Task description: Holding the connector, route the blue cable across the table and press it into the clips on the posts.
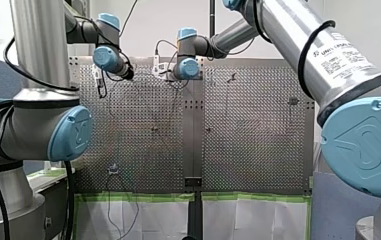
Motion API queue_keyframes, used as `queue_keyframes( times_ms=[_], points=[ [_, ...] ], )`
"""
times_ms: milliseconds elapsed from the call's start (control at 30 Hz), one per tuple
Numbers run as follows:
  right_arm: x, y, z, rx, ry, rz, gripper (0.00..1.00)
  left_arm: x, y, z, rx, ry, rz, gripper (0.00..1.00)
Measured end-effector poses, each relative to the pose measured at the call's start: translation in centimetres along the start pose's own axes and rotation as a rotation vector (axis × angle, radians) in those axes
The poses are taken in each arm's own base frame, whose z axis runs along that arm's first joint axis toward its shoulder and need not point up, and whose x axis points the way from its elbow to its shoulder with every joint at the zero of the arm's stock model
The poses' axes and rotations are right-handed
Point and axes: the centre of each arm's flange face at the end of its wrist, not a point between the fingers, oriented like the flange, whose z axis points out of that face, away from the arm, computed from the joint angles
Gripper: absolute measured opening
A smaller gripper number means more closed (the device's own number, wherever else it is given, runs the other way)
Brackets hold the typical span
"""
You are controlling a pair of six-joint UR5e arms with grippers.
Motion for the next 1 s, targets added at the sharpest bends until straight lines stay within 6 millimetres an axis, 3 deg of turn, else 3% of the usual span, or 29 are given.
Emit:
queue_keyframes(
  times_ms=[200, 767, 1000],
  points=[
    [0.0, 0.1, 0.0, -0.001, 0.0, 0.0, 0.0, -0.3, -0.5, 1.1, 0.011, -0.012, 0.0, 1.0],
    [0.0, 0.2, 0.1, -0.003, 0.001, 0.001, 0.0, 0.1, -0.9, 7.5, 0.012, -0.016, -0.007, 1.0],
    [0.0, 0.2, 0.1, -0.004, 0.001, 0.001, 0.0, 0.0, -0.8, 9.2, 0.017, -0.046, -0.037, 1.0]
  ],
)
